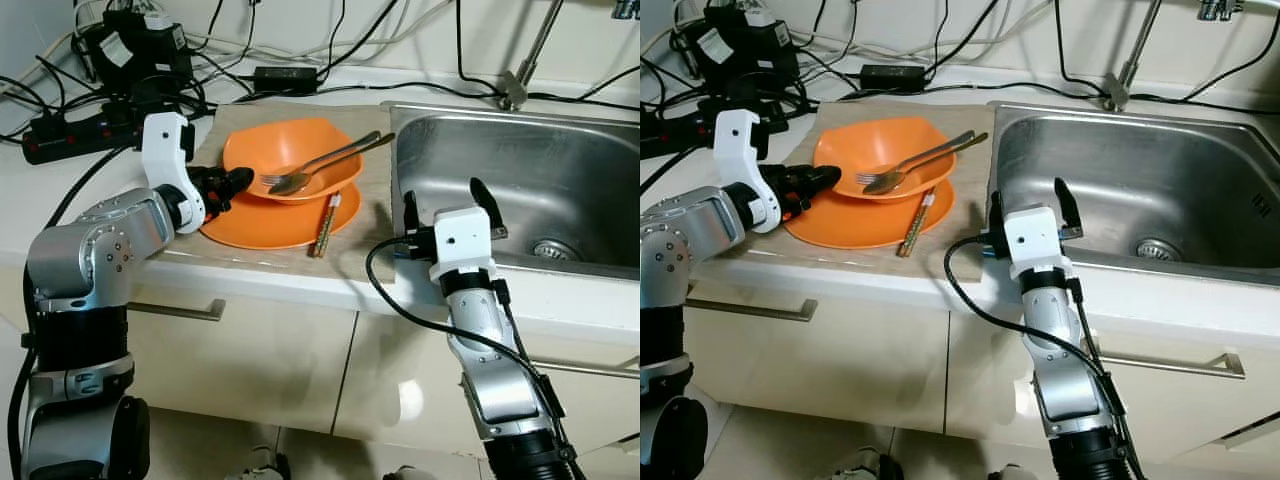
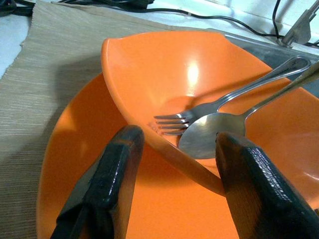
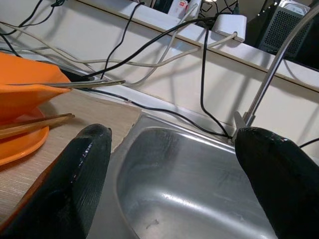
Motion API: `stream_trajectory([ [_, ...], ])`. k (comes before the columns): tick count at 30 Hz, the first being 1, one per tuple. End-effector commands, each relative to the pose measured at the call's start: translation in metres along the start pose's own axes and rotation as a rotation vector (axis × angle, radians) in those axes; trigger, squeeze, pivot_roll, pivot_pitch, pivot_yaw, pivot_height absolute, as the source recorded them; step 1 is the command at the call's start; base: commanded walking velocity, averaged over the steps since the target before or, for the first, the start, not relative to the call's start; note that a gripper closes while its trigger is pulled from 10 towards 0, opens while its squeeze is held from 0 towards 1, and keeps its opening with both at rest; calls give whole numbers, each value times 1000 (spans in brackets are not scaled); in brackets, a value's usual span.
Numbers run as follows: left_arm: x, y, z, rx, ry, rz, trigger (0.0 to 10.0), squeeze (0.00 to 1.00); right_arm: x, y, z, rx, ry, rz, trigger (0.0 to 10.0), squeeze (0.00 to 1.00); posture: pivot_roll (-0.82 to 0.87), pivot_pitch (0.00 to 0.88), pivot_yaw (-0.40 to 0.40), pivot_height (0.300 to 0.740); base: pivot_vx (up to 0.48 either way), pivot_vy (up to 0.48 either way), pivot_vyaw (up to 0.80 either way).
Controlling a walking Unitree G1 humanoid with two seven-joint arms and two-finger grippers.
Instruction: Kitchen organization
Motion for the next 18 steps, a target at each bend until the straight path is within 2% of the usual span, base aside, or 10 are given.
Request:
stream_trajectory([
  [1,-4,0,3,5,-25,14,10000,0,-2,0,-1,-1,-7,-6,10000,0,-5,7,21,707,0,0,0],
  [9,-5,-5,4,19,-25,35,10000,0,-2,0,-1,0,-8,-6,10000,0,-5,7,22,707,0,0,0],
  [10,-5,-10,4,39,-21,45,0,0,-2,0,-1,1,-8,-6,10000,0,-4,8,21,707,0,0,0],
  [13,-4,-19,2,78,-7,59,0,0,-2,0,-1,1,-9,-6,10000,0,-3,7,20,707,0,0,0],
  [18,0,-22,-1,88,13,66,0,0,-2,0,-1,3,-8,-7,10000,0,0,6,18,707,0,0,0],
])
Point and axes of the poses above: a point about 5 cm out from each wrist's last joint towards the gripper, its own z axis pointing out of the wrist towards the gripper, its own x axis along the axis of the wrist's last joint, y = z × x, the point moved 5 cm from there along z, pointing out of the wrist towards the gripper, and after that the axes turned 6 degrees about -z, right-handed, at the moved point
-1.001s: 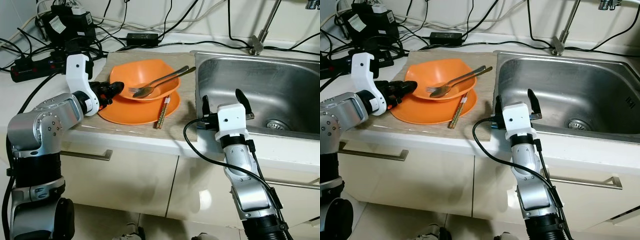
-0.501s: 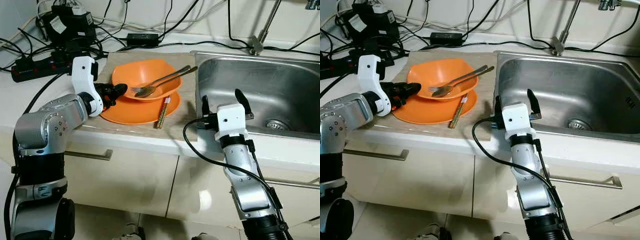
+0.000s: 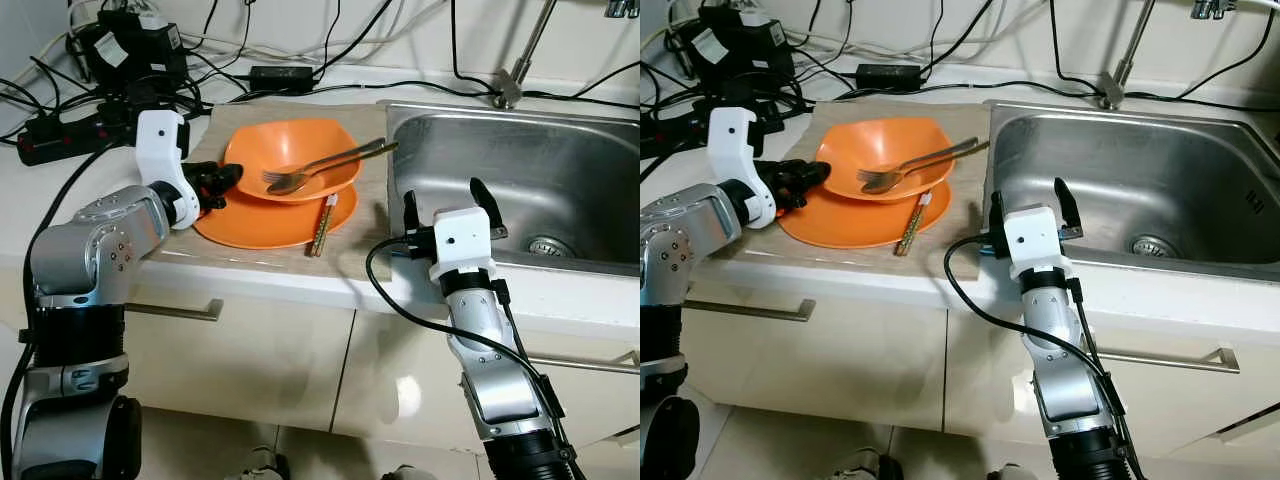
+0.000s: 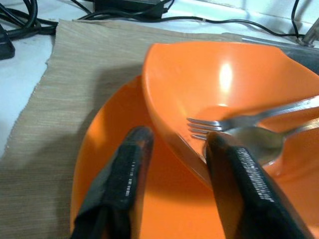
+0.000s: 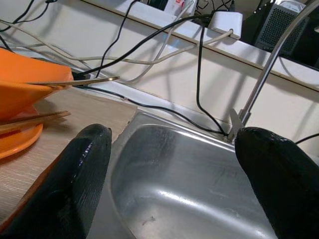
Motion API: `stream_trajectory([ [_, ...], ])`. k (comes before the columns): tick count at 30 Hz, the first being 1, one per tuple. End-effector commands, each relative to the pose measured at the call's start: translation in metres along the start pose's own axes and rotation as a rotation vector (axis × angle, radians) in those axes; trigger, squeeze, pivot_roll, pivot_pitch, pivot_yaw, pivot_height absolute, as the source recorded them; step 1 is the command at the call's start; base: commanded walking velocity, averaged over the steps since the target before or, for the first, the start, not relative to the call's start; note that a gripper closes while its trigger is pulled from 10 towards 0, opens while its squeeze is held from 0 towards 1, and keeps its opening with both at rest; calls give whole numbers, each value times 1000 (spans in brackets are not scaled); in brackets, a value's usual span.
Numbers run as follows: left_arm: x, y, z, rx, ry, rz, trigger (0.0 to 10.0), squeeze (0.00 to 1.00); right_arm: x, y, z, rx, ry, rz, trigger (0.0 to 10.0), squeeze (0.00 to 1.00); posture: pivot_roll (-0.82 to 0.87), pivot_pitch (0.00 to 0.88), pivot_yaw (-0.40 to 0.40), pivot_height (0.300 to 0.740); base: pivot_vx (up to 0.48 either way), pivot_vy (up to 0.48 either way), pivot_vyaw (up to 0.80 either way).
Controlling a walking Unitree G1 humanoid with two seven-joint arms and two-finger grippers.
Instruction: Kitchen organization
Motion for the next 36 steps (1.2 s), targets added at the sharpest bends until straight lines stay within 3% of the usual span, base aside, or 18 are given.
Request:
stream_trajectory([
  [1,-6,-8,-1,27,-22,2,0,0,-2,0,-1,3,-8,-5,10000,0,0,5,17,707,0,0,0],
  [15,14,-18,-10,61,41,18,0,0,-4,2,-1,6,-9,-9,10000,0,1,0,13,707,0,0,0],
  [20,18,-21,-11,94,32,89,353,0,-4,1,-1,10,-8,-10,10000,0,4,0,11,707,0,0,0],
  [21,20,-22,-11,103,42,93,10000,0,-4,1,-1,10,-8,-10,10000,0,4,0,9,707,0,0,0],
  [24,29,-20,-12,93,72,98,10000,0,-4,1,-1,12,-8,-11,10000,0,3,0,8,707,0,0,0],
  [27,47,-3,-15,39,113,131,10000,0,-5,1,-1,14,-8,-12,10000,0,2,0,7,707,0,0,0],
  [34,56,8,-15,4,128,136,10000,0,-5,1,-1,11,-7,-12,10000,0,-1,0,11,707,0,0,0],
  [36,58,19,-15,-33,135,131,10000,0,-5,1,-1,9,-9,-12,10000,0,-2,0,14,707,0,0,0],
])
Point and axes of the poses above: a point about 5 cm out from each wrist's last joint towards the gripper, its own z axis pointing out of the wrist towards the gripper, its own x axis along the axis of the wrist's last joint, y = z × x, the point moved 5 cm from there along z, pointing out of the wrist towards the gripper, and after that the axes turned 6 degrees about -z, right-handed, at the moved point
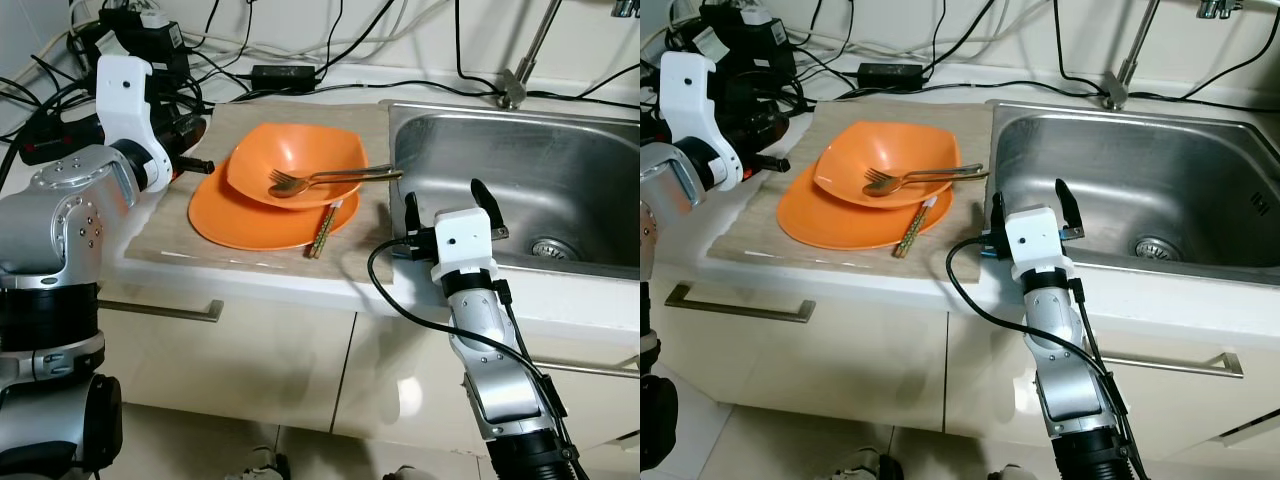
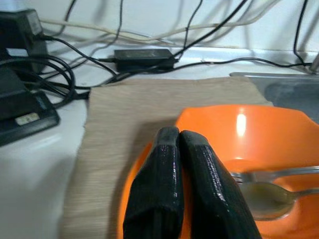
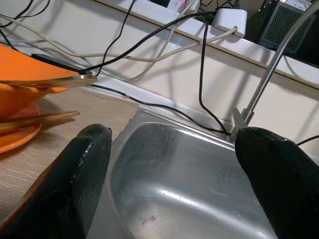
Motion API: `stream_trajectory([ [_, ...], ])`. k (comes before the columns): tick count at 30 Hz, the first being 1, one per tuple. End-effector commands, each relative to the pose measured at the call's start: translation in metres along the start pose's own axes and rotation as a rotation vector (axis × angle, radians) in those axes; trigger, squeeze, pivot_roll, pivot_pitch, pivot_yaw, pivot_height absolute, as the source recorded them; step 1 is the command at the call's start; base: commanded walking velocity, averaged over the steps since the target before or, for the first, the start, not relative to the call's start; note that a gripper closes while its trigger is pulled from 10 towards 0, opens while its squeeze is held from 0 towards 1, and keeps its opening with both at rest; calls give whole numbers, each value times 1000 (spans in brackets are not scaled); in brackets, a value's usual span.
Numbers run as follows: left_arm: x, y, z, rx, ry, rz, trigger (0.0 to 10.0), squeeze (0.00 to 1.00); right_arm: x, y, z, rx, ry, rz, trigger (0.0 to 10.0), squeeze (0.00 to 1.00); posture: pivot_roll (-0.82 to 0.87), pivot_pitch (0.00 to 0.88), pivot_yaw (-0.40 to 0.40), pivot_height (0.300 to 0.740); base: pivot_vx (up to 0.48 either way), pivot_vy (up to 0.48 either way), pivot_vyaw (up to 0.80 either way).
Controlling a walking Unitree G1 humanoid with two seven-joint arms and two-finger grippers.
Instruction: Kitchen organization
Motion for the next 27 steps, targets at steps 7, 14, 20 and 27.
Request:
stream_trajectory([
  [7,3,55,-1,-194,-2,30,10000,0,-2,-2,-1,5,-4,1,10000,0,2,0,13,707,0,0,0],
  [14,1,80,-3,-286,-13,34,10000,0,-1,-3,0,9,-4,4,10000,0,10,0,12,707,0,0,0],
  [20,-3,97,-2,-356,-28,80,10000,0,-1,-5,0,12,-3,8,10000,0,14,0,15,707,0,0,0],
  [27,-19,74,19,-262,-8,262,10000,1000,0,-8,2,10,-1,21,10000,0,12,0,25,707,0,0,0],
])
Point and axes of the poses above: a point about 5 cm out from each wrist's last joint towards the gripper, its own z axis pointing out of the wrist towards the gripper, its own x axis along the axis of the wrist's last joint, y = z × x, the point moved 5 cm from there along z, pointing out of the wrist towards the gripper, and after that the axes turned 6 degrees about -z, right-handed, at the moved point
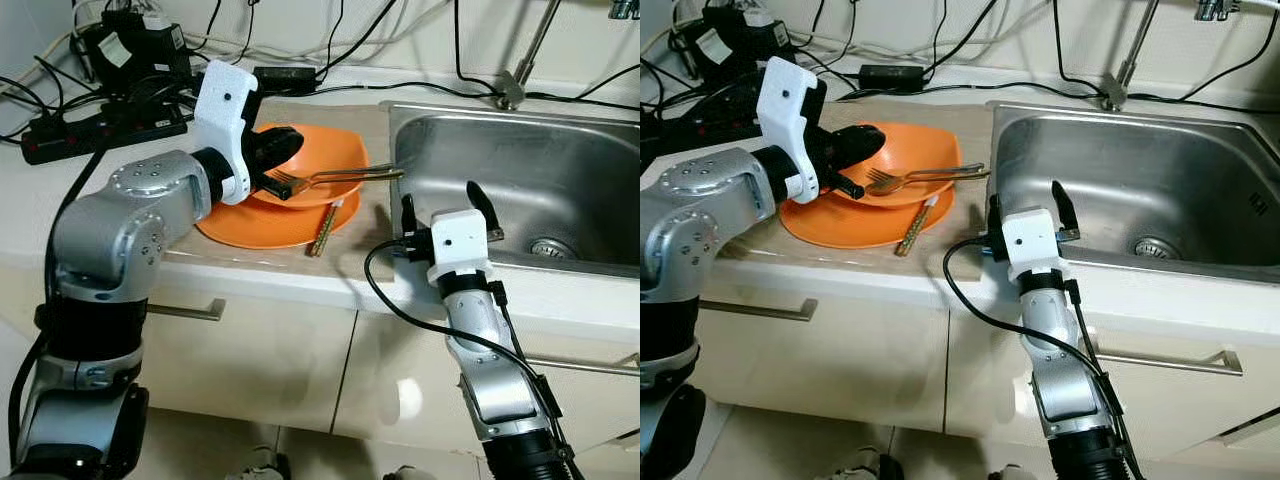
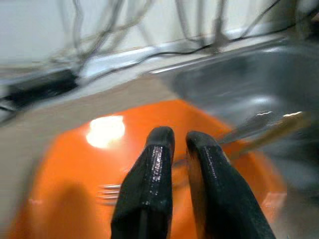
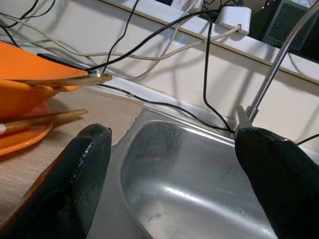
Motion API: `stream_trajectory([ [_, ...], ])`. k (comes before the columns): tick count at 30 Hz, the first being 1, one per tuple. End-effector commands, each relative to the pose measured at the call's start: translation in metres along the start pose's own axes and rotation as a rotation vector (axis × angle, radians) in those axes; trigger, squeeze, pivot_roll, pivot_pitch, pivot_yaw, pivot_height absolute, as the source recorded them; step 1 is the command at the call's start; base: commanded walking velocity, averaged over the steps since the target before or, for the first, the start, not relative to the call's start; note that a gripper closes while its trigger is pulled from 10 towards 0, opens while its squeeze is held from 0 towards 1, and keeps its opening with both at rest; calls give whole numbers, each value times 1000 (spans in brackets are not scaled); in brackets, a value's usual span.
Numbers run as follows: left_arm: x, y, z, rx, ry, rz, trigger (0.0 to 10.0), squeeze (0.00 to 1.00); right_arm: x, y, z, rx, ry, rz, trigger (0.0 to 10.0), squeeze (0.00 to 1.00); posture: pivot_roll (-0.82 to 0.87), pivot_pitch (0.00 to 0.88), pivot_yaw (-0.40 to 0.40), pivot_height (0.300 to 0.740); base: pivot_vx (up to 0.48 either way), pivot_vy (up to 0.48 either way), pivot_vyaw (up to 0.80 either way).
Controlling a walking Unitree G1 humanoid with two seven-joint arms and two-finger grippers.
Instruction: Kitchen organization
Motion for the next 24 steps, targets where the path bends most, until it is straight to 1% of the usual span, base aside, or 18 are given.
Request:
stream_trajectory([
  [1,-9,-9,4,34,-9,47,10000,1000,4,-1,2,-1,18,8,10000,0,12,0,25,707,0,0,0],
  [2,-17,-13,8,47,-18,64,10000,1000,5,-1,3,-1,20,10,10000,0,6,0,28,707,0,0,0],
  [3,-17,-13,8,47,-18,64,10000,1000,5,-1,3,-1,20,10,10000,0,6,0,28,707,0,0,0],
  [4,-24,-15,11,47,-25,68,10000,1000,5,-1,3,-3,20,10,10000,0,5,0,28,707,0,0,0],
  [6,-27,-16,14,49,-30,77,10000,1000,5,0,3,-3,20,9,10000,0,3,0,28,707,0,0,0],
  [10,-26,-12,19,20,-17,88,10000,1000,5,0,3,-3,23,8,10000,0,0,0,29,707,0,0,0],
  [11,-24,-9,23,-6,-7,92,10000,1000,6,-1,3,-1,23,7,10000,0,-3,0,30,707,0,0,0],
  [12,-24,-9,23,-6,-7,92,10000,1000,6,-1,3,-1,23,7,10000,0,-3,0,30,707,0,0,0],
  [13,-21,-6,25,-23,1,104,10000,435,6,-1,3,-1,23,7,10000,0,-4,1,32,707,0,0,0],
  [14,-20,-5,27,-27,5,113,10000,435,6,-1,3,-1,23,7,10000,0,-4,1,32,707,0,0,0],
  [15,-18,-4,28,-32,9,117,10000,0,5,-1,3,0,23,7,10000,0,-4,1,32,707,0,0,0],
  [18,-15,-4,31,-43,20,138,10000,0,6,-1,3,0,24,6,10000,0,-5,1,34,707,0,0,0],
  [24,-6,-5,36,-60,45,153,10000,0,6,-2,2,-2,23,7,10000,0,-8,0,40,707,0,0,0],
])
Point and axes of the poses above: a point about 5 cm out from each wrist's last joint towards the gripper, its own z axis pointing out of the wrist towards the gripper, its own x axis along the axis of the wrist's last joint, y = z × x, the point moved 5 cm from there along z, pointing out of the wrist towards the gripper, and after that the axes turned 6 degrees about -z, right-handed, at the moved point
